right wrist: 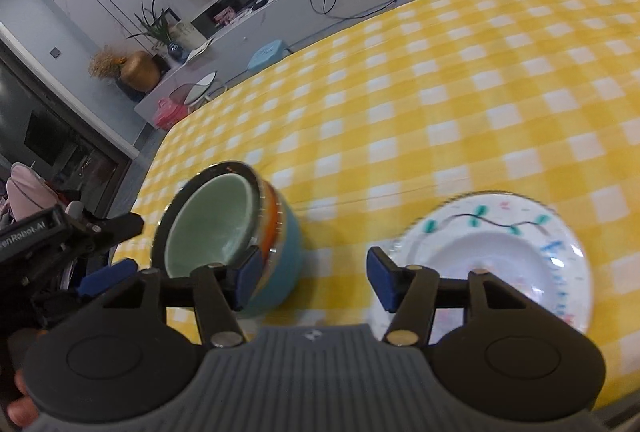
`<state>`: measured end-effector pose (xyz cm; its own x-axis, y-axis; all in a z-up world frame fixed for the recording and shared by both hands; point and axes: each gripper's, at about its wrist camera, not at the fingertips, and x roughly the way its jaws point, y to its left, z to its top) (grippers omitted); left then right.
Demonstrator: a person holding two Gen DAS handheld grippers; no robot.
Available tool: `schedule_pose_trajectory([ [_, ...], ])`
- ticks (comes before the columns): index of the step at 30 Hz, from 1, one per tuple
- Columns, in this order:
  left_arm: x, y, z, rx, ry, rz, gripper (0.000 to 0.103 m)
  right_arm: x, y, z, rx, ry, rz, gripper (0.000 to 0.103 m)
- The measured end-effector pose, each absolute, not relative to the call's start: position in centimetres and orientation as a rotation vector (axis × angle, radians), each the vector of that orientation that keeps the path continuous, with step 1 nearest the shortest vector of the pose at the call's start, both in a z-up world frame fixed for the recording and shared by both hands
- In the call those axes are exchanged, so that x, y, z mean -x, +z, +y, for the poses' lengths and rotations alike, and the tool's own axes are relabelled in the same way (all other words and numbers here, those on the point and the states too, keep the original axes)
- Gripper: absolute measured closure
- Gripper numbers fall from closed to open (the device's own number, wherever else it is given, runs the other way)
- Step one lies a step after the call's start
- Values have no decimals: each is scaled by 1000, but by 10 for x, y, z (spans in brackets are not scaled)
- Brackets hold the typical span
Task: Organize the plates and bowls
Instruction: 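Move both grippers to the bowl stack's rim and close on it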
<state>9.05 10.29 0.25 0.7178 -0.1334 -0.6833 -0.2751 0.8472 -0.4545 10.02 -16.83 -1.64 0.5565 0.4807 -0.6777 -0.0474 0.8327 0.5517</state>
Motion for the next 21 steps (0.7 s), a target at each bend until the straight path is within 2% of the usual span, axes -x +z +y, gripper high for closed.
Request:
schedule_pose_trajectory([
  [7,-93,-21,122,632,103,781,38,-126,-20,-141,-571,336,955,39],
  [21,-111,-55,126,703,80,876,36,-150,-49,-125,-615,302,1029,40],
])
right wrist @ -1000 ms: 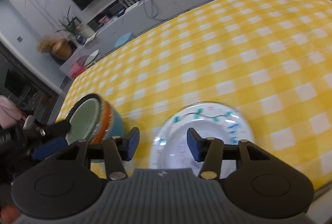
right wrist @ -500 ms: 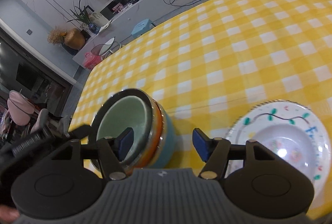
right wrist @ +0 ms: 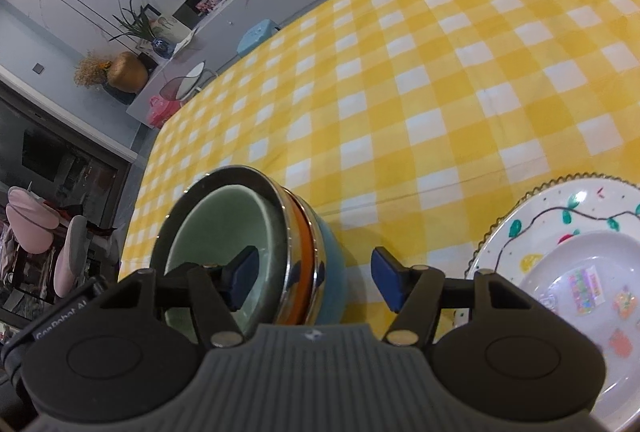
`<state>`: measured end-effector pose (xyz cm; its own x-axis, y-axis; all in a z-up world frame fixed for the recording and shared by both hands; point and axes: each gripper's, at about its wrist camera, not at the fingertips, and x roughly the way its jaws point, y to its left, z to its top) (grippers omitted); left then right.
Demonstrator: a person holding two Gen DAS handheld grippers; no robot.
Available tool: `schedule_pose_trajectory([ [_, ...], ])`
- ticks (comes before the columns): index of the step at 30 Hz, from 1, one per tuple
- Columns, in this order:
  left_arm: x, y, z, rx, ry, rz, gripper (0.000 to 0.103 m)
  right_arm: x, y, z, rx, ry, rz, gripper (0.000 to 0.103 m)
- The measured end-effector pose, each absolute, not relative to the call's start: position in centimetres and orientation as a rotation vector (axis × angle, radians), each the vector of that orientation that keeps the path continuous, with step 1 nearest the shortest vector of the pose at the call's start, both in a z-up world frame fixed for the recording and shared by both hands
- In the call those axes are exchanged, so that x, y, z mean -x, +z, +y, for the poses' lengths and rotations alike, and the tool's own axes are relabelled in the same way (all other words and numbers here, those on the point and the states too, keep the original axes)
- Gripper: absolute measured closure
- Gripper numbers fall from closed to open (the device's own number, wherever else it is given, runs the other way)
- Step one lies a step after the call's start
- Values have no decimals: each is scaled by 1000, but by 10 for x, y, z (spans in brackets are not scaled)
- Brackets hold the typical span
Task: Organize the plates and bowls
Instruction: 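Move both grippers to the bowl stack's rim and close on it, then lift the bowl stack with both grippers and lower it onto the plate stack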
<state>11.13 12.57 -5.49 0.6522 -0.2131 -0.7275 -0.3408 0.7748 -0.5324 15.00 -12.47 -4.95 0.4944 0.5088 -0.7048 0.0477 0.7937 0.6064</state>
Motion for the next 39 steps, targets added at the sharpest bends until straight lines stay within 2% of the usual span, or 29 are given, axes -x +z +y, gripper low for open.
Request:
schedule_pose_trajectory([
  [7,-112,-64,126,715,91,915,36,-151,-54,-120,-620,285,1061,45],
  [9,-114,-67,125,718,80,930,40,-152,-56,-119,-631,290,1066,46],
  [13,-115,-67,121,697,69,937,45,-151,-58,-119,-654,312,1075,57],
  [28,-115,-66,116,630,71,944,50,-149,-55,-117,-628,308,1071,61],
  [39,-110,-47,103,599,25,915,51,-142,-41,-133,-653,298,1044,62],
])
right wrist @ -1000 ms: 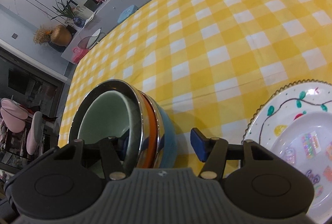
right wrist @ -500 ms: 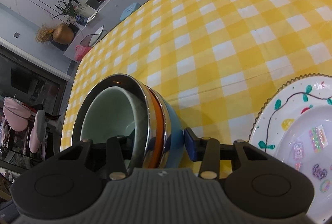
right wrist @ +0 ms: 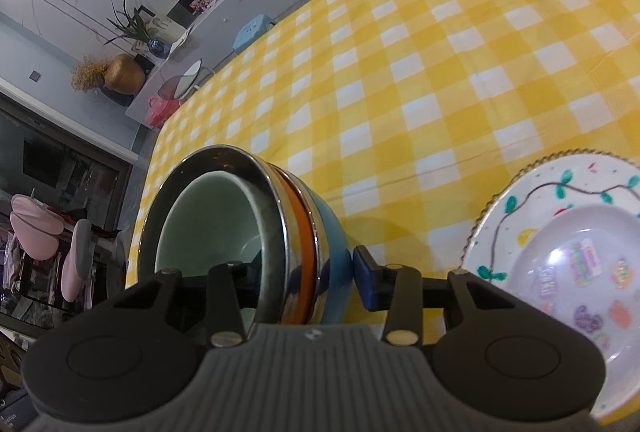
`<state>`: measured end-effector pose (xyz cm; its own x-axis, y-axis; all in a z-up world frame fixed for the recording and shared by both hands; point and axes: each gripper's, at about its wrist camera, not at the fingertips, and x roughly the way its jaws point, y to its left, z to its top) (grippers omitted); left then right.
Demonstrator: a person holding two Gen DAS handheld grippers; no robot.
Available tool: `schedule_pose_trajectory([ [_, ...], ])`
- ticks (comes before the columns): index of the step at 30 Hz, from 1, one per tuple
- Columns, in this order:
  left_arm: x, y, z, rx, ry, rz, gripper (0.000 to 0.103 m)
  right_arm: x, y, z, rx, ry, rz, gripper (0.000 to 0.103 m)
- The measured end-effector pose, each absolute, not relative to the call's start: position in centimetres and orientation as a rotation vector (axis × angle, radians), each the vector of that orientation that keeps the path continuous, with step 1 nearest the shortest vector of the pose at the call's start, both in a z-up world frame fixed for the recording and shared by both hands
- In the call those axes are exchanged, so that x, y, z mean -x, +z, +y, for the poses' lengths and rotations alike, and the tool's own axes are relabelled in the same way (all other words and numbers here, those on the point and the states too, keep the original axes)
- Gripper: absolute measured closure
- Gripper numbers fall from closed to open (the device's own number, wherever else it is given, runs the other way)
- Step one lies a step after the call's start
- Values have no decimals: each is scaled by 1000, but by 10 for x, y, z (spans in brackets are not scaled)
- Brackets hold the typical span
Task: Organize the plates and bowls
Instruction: 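Lift the bowl stack with both grippers and lower it onto the plate stack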
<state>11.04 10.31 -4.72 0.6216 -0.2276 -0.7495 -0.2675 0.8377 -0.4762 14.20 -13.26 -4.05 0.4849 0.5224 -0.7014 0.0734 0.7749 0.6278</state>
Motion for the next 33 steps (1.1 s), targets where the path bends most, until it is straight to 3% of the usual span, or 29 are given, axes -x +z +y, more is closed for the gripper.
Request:
schedule_pose_trajectory([
  [15,-89,-9,34,556,-95,892,51,-97,-4,-209,-709,249,980,64],
  [33,-85,-38,-36,529,-192,1010,51,-61,-17,-289,-748,99,1010,66],
])
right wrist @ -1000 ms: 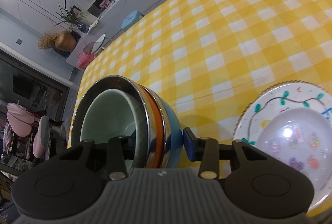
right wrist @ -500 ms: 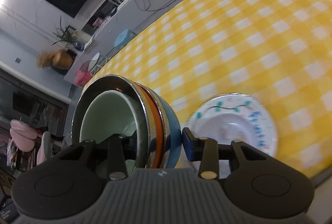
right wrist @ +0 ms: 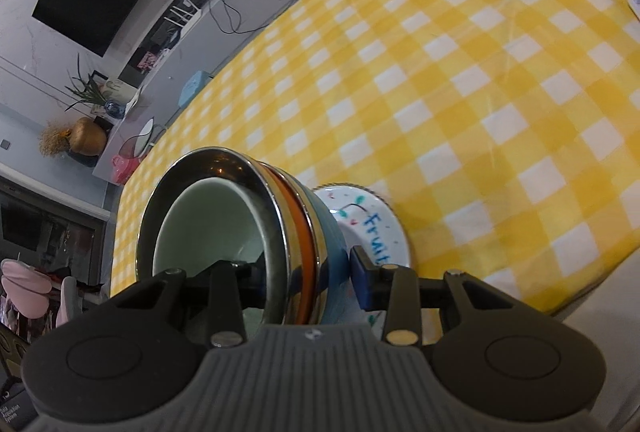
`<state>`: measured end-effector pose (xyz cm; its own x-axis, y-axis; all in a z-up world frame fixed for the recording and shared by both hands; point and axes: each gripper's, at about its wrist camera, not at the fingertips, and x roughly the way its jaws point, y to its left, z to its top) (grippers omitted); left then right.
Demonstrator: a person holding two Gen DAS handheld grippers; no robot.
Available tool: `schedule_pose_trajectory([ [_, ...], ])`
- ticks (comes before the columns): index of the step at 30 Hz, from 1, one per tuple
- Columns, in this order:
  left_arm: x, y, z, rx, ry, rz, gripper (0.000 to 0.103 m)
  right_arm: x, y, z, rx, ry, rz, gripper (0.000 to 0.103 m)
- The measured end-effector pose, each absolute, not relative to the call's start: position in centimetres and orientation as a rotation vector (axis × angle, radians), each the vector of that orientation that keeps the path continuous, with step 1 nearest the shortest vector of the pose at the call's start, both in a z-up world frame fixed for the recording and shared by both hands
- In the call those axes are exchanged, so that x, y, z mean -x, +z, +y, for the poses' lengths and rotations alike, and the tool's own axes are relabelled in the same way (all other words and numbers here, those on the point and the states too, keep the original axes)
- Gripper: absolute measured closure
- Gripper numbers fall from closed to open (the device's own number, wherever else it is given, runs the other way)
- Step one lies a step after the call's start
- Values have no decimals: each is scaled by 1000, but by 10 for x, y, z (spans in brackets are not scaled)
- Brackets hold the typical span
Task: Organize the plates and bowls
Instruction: 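Lift the bowl stack with both grippers and lower it onto the plate stack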
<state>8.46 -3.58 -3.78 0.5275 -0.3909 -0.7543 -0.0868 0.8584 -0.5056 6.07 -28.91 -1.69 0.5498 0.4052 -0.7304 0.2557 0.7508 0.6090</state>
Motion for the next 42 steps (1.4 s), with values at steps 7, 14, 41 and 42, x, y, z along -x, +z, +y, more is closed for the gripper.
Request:
schedule_pose_trajectory([
  [7,-87,-47,-40,523,-180,1040,51,-64,-29,-292,-762,86,1035,66],
  [14,-88,-51,-39,528,-176,1049,51,-65,-30,-289,-759,78,1041,66],
  [41,-89,-45,-37,543,-201,1003,40,-67,-21,-286,-716,102,992,42],
  [42,-89,-43,-37,542,-205,994,37,-67,-20,-286,-712,104,987,40],
])
